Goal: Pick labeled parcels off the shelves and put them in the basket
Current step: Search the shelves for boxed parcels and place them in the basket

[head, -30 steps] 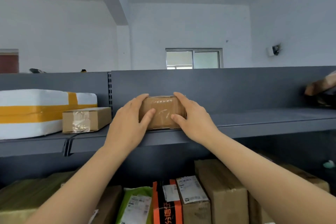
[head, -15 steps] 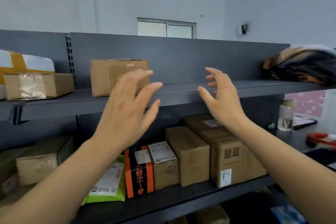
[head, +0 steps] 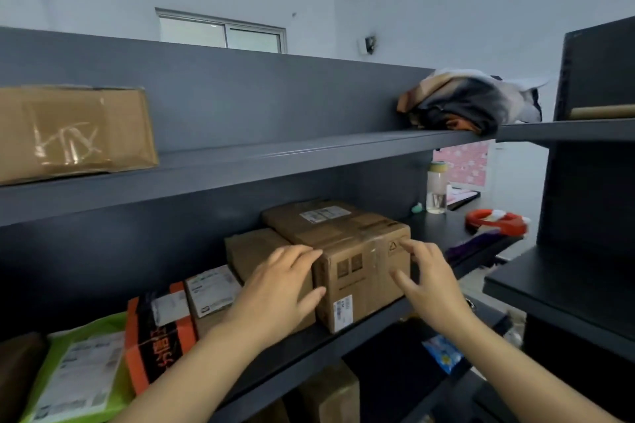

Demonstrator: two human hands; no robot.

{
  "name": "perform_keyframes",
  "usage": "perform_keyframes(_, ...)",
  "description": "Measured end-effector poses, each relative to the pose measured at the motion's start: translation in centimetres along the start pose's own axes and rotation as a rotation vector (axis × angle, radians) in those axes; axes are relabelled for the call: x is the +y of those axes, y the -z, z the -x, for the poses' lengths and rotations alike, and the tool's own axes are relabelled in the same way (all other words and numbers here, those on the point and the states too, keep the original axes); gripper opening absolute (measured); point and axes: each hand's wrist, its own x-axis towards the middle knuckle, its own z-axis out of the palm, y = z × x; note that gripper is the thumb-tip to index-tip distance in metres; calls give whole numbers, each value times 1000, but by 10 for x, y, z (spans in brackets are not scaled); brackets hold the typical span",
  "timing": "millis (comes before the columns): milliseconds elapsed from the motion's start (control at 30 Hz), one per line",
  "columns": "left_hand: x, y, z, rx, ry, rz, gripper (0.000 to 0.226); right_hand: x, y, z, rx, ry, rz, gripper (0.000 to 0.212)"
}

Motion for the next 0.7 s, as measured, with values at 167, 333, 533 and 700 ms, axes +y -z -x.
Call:
perform_keyframes(167, 10, -32, -28, -45, 150, 50, 70, 35, -2, -12, -84, -57, -1, 62)
perform_keyframes(333, 19, -54, -52, -39, 262, 78, 60, 51, -4, -60, -140, -48, -139, 71)
perform_keyframes(533, 20, -68, -64, 76, 317, 127, 53, 66, -25, -106, -249, -278, -496, 68)
perform_keyframes(700, 24, -75, -59, 162, 330, 114, 52, 75, -39, -107, -164, -289, -600, 47)
